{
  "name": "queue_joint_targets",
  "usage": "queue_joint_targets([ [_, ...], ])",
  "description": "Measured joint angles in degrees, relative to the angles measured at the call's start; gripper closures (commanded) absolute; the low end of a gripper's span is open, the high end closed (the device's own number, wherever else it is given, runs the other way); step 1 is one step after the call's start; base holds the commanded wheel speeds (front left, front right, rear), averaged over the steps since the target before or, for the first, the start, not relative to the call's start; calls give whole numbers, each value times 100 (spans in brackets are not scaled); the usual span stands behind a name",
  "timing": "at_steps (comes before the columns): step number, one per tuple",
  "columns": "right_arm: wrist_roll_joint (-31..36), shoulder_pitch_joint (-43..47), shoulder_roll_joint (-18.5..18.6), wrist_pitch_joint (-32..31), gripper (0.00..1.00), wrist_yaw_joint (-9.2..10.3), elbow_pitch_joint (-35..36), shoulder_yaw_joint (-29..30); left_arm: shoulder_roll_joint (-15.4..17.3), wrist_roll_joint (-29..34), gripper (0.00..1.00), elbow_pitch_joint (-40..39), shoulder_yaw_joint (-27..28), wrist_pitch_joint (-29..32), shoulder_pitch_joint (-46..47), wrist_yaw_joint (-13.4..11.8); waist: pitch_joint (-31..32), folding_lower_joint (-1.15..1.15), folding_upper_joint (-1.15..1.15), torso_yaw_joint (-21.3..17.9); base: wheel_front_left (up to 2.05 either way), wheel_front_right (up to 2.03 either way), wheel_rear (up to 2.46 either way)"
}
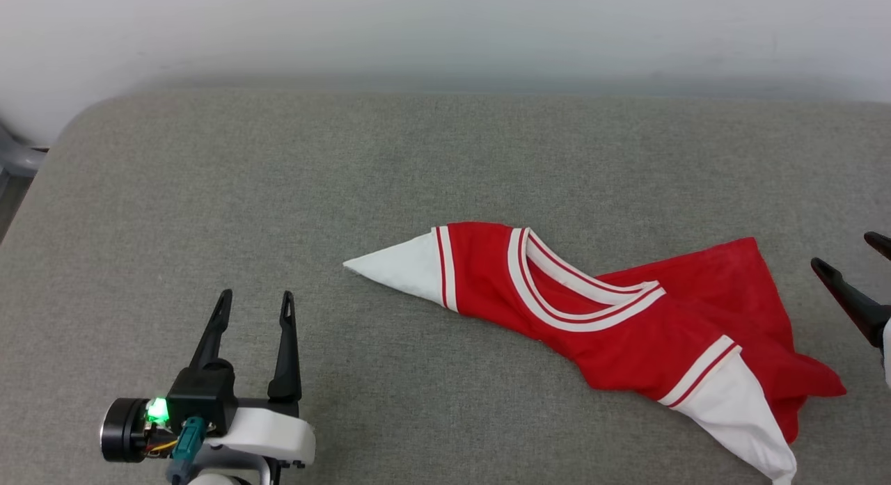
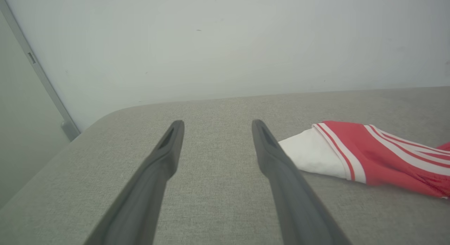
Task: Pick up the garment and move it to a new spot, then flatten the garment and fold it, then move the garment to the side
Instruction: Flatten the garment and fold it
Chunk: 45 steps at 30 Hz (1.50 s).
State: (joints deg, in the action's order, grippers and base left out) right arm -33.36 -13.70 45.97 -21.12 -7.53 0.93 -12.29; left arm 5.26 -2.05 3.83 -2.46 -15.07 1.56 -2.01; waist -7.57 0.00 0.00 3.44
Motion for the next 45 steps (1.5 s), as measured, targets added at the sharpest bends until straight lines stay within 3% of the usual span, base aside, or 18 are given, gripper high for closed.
queue_joint_targets([
  [5, -535, -369, 274, -1336, 0, 0, -263, -322, -14, 31, 0, -37, -65, 0, 194, 21, -260, 1, 0, 95, 0, 0, 0],
  [8, -757, -563, 259, -2051, 0, 1, -557, -472, -29, 31, 0, -53, -96, 0, 281, 24, -414, 1, 0, 164, 0, 0, 0],
  [12, -803, -893, 56, -2461, 0, 1, -1004, -653, -49, 31, 0, -64, -129, 0, 393, 14, -609, 1, 0, 254, 0, 0, 0],
  [18, -733, -1083, -361, -2466, 0, 4, -1876, -962, -76, 31, 0, -57, -200, 0, 545, 0, -850, 1, 0, 383, 0, 0, 0],
  [27, -948, -1111, -379, -1905, 0, 55, -2382, -1512, -87, 32, 0, 29, -204, 0, 590, -10, -873, 0, 0, 468, 0, 0, 0],
  [28, -966, -1112, -377, -1785, 15, 56, -2402, -1575, -87, 32, 0, 40, -198, 0, 581, -10, -845, 0, 1, 460, 0, 0, 0],
  [29, -984, -1112, -377, -1634, 100, 57, -2398, -1641, -82, 32, 0, 52, -192, 0, 571, -10, -812, 0, 0, 448, 0, 0, 0],
  [37, -1067, -1092, -326, -289, 100, 1, -2042, -1909, -74, 38, 0, 144, -192, 0, 407, -9, -362, 0, 0, 334, 0, 0, 0],
  [45, -925, -699, -27, 409, 100, 1, -935, -1474, -52, 37, 0, 156, -153, 0, 55, -51, 159, 0, 0, 162, 0, 0, 0],
])
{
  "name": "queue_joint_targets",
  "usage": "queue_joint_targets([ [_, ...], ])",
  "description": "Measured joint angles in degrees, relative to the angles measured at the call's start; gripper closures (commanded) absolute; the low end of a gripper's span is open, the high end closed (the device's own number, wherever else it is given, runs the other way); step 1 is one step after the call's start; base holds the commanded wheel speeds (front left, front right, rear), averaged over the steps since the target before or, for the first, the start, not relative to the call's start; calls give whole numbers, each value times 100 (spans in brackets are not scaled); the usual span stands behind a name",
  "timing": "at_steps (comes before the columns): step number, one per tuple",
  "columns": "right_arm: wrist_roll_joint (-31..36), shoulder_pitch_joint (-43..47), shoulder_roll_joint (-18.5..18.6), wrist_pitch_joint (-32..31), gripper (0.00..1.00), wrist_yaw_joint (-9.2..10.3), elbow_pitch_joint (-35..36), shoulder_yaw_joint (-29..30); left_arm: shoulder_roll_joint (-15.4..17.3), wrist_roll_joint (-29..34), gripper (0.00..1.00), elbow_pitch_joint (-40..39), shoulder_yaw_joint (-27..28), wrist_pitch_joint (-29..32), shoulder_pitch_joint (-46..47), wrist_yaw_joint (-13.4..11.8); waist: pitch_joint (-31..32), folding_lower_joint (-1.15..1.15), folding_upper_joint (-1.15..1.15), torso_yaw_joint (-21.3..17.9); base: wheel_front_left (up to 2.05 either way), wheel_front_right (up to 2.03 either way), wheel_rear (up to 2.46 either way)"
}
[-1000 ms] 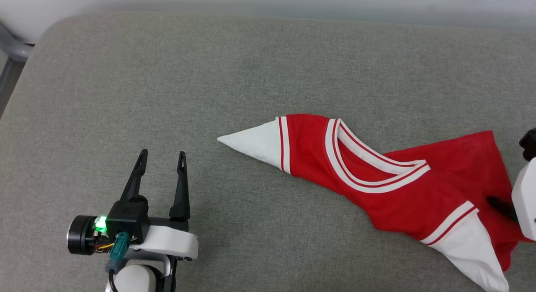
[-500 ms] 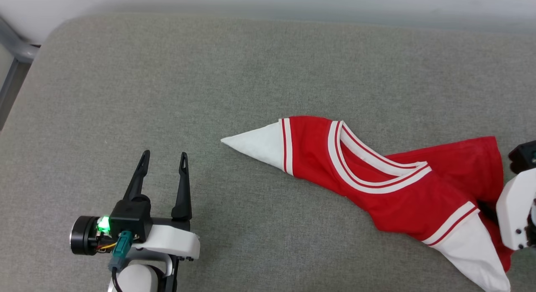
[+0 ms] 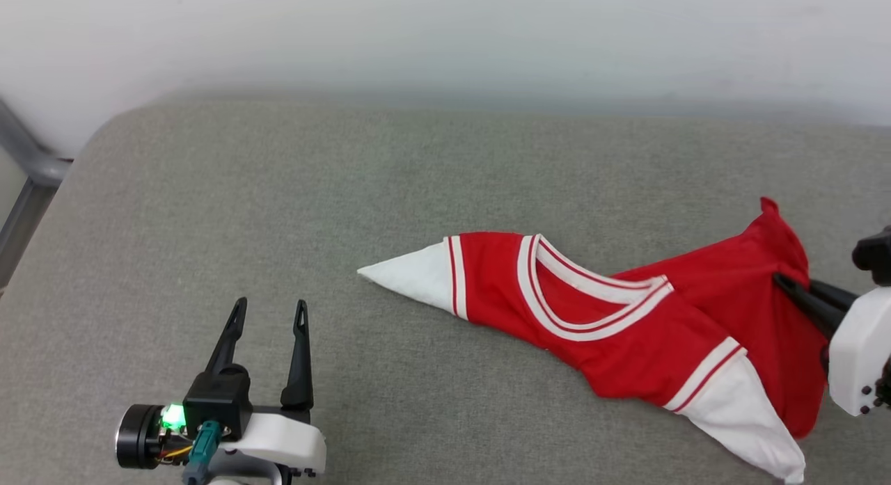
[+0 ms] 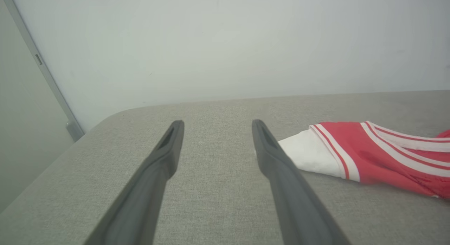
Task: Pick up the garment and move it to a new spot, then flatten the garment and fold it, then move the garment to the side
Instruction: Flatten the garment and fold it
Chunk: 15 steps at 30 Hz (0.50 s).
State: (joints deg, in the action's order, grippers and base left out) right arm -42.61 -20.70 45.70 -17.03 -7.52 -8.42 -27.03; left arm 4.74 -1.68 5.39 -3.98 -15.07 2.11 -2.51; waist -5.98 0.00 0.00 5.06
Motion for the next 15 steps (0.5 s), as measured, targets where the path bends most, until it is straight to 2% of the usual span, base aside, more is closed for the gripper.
queue_joint_targets([
  [6, 439, 447, 19, 27, 100, 0, 1107, 835, 0, 0, 0, -53, 11, 0, -112, -23, 166, 0, 0, -130, 0, 0, 0],
  [15, 1126, 928, -322, -516, 100, 0, 2735, 1965, -2, 0, 0, -109, -23, 0, -188, -58, 244, 0, 0, -131, 0, 0, 0],
])
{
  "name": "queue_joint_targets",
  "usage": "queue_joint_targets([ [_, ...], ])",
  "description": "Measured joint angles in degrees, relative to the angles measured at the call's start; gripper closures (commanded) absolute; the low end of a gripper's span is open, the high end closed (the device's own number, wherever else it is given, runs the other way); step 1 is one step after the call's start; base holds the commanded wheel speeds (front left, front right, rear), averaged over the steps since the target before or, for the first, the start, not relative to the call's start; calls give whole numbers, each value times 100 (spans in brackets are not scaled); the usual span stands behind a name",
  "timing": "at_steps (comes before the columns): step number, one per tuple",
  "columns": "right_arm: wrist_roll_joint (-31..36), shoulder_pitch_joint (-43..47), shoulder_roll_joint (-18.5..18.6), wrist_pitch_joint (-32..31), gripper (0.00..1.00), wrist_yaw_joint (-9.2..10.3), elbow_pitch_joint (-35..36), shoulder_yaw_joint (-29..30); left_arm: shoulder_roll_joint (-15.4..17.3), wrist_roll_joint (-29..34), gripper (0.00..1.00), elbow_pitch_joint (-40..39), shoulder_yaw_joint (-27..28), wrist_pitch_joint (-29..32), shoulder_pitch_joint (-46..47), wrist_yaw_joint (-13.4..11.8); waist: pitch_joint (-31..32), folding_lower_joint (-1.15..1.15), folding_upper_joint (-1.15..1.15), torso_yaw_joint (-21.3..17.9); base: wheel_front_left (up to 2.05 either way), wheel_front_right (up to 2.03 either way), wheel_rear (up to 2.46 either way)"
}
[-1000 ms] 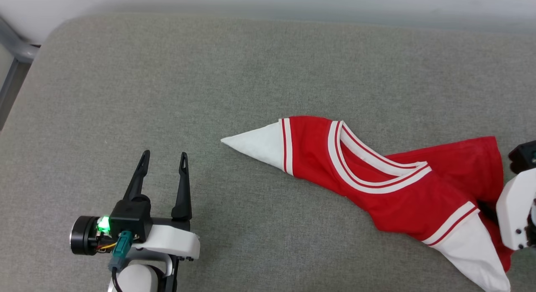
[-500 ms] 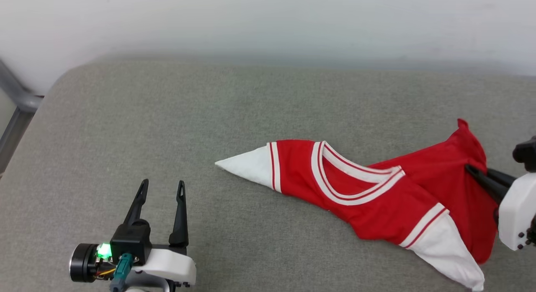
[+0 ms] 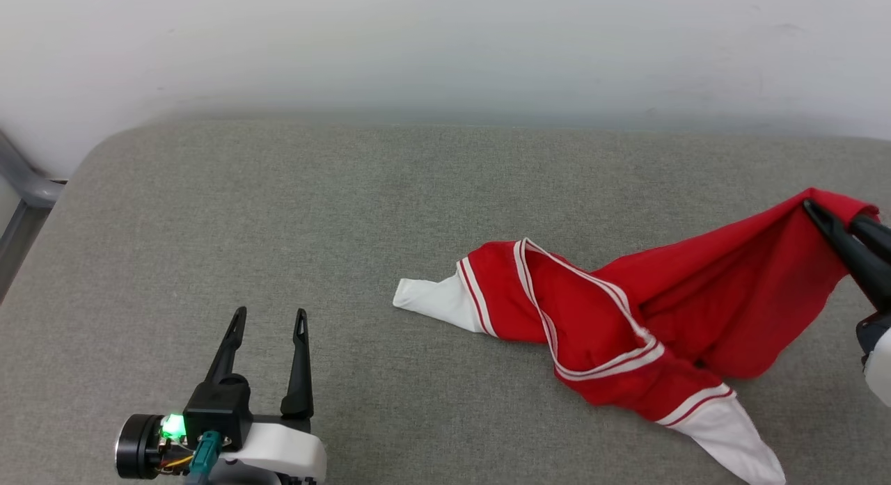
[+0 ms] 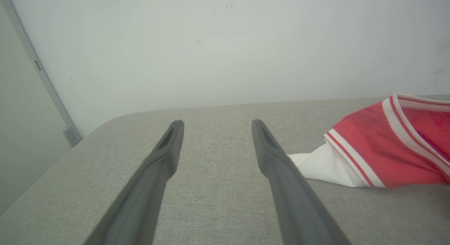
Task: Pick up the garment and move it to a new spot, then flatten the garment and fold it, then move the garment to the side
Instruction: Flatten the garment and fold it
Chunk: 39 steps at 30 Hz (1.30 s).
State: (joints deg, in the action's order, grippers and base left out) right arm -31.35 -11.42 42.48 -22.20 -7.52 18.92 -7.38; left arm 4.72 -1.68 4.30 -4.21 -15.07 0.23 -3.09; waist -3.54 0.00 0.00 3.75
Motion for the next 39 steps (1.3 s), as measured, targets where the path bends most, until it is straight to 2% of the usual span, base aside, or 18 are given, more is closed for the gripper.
queue_joint_targets([
  [3, 120, 34, -37, -151, 100, 0, 310, 229, -1, -1, 0, -38, 11, 0, -3, -18, -35, 0, 0, 9, 0, 0, 0],
  [7, 146, -119, -7, -271, 100, 0, 381, 294, -7, -2, 0, -99, -2, 0, 3, -37, -161, 0, 0, 30, 0, 0, 0],
  [16, -44, -1530, 346, -386, 100, 0, -312, -417, -53, -16, 0, -166, -120, 0, 397, -23, -654, 1, 0, 221, 0, 0, 0],
  [23, -89, -3230, 469, -396, 100, 0, -1651, -1480, -109, -59, 0, -254, -231, 0, 778, -12, -1165, 1, 0, 448, 0, 0, 0],
  [28, -59, -4206, 187, -283, 100, 0, -2989, -2309, -134, -90, 0, -297, -311, 0, 1018, -18, -1537, 1, 0, 611, 0, 0, 0],
  [32, -194, -4551, -133, -307, 100, 0, -4027, -2954, -153, -131, 0, -298, -402, 0, 1142, -45, -1766, 1, 0, 741, 0, 0, 0],
  [39, -576, -4631, -493, -414, 100, 0, -5357, -3769, -170, -191, 0, -276, -481, 0, 1272, -69, -2001, 1, 0, 896, 0, 0, 0],
])
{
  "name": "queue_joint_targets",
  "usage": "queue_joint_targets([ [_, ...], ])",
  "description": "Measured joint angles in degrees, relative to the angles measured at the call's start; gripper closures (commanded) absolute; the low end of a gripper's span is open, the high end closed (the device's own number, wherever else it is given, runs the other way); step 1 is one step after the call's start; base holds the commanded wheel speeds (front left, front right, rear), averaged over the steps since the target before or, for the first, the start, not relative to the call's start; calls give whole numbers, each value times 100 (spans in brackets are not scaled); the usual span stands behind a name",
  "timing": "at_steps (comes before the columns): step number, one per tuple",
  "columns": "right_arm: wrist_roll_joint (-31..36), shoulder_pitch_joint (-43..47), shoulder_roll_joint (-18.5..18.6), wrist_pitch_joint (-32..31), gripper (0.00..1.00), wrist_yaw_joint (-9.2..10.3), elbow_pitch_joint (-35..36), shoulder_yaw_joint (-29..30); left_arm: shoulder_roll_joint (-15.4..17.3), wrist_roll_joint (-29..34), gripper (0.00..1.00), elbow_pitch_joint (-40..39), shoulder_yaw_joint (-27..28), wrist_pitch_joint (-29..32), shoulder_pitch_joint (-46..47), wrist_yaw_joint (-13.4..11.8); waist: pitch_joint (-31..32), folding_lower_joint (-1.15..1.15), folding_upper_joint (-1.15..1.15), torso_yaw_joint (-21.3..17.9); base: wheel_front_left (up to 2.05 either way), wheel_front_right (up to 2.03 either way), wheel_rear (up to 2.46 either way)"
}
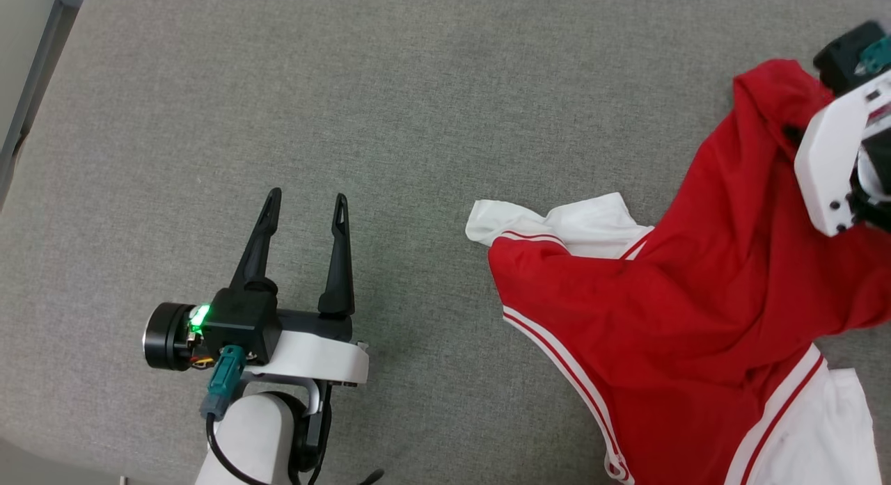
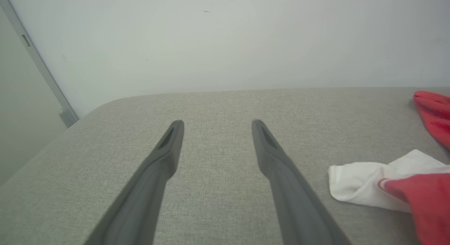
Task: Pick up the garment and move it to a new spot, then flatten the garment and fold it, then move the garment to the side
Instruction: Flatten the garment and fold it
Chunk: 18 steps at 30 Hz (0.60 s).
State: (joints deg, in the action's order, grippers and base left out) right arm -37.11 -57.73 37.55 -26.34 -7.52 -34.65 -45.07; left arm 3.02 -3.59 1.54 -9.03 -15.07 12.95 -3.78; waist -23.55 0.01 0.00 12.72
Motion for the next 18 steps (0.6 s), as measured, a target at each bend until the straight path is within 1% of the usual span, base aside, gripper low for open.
queue_joint_targets([
  [4, -380, -29, -74, -250, 100, 2, -514, -238, -2, -5, 0, 11, -5, 0, 16, -24, -29, -1, 0, 18, 0, 0, 0],
  [6, -500, -92, -99, -194, 100, 2, -616, -301, -3, -4, 0, 19, -1, 0, 17, -29, -24, 0, 0, 7, 0, 0, 0],
  [7, -512, -105, -96, -49, 100, 2, -647, -343, -3, -3, 0, 26, 2, 0, 18, -32, -16, 0, 0, -3, 0, 0, 0],
  [8, -528, -105, -97, 94, 94, 1, -666, -378, -3, -2, 0, 41, 4, 0, 18, -32, -1, 0, 0, -12, 0, 0, 0],
  [9, -558, -104, -108, 256, 16, -1, -688, -392, -4, 3, 0, 51, 12, 0, 18, -32, 22, -1, 0, -22, 0, 0, 0],
  [10, -598, -102, -121, 442, 0, -1, -709, -402, -4, 11, 0, 63, 27, 0, 16, -33, 54, 0, 0, -36, 0, 0, 0],
  [14, -622, -66, -37, 1310, 0, 0, -593, -469, -7, 48, 0, 97, 67, 0, -46, -29, 242, -1, 0, -93, 0, 0, 0],
  [18, -692, 333, 120, 2101, 0, 0, -326, -385, 5, 87, 0, 134, 131, 0, -250, -24, 503, -1, 0, -177, 0, 0, 0],
])
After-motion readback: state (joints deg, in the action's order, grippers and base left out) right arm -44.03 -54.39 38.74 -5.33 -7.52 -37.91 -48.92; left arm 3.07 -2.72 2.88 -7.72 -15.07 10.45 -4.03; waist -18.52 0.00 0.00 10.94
